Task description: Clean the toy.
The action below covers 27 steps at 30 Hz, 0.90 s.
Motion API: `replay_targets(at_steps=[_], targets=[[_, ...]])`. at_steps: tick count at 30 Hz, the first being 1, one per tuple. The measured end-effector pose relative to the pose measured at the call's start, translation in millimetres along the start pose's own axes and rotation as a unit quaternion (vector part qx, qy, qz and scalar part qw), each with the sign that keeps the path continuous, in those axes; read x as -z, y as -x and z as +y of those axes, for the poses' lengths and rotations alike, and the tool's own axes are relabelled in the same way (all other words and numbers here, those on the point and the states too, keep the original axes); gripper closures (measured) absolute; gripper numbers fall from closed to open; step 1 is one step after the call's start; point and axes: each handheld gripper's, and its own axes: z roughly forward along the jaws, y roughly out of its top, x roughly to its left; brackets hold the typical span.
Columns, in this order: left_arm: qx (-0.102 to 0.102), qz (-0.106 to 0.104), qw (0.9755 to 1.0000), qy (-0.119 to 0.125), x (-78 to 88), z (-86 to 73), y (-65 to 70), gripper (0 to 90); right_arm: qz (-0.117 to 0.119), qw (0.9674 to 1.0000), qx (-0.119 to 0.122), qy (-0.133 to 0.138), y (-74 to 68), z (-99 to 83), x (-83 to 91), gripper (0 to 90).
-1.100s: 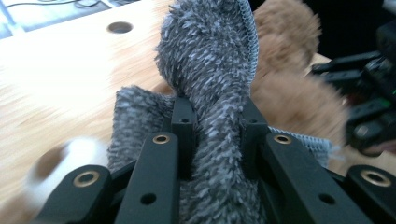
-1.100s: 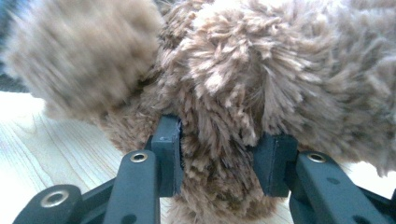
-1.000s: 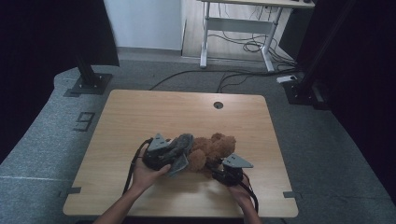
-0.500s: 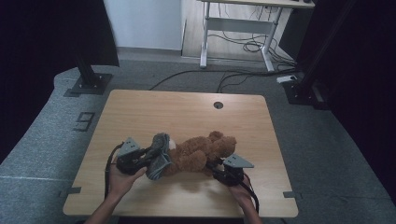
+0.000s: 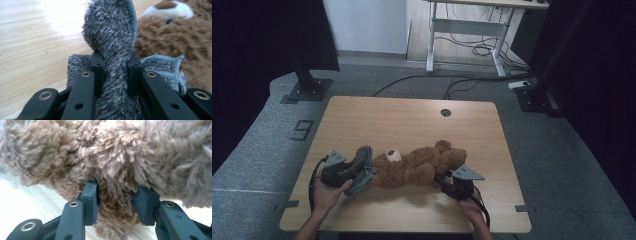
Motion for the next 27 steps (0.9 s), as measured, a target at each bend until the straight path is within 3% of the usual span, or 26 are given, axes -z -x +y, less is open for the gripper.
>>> replay_targets(at_steps=[7, 12, 20, 27], targets=[[-0.009, -0.018, 0.9996, -0.018, -8.8, -2.0, 9.7, 73.2, 0.000, 1.0000, -0.002, -0.001, 0.5, -0.7, -0.4, 56.8], [-0.023, -0.016, 0.9992, -0.027, -22.0, -1.7, 22.9, 73.2, 0.004, 1.0000, -0.001, -0.006, 0.2, -1.8, -0.3, 57.0], [0.006, -0.016, 0.9996, -0.024, -43.4, 4.2, 16.0, 73.5, 0.017, 0.9994, 0.000, -0.030, 0.1, -6.1, -3.8, 56.3], [0.013, -0.013, 0.9996, -0.020, -57.7, 13.5, 11.4, 73.2, -0.007, 0.9994, 0.002, -0.033, 6.7, -5.4, -10.4, 54.1]])
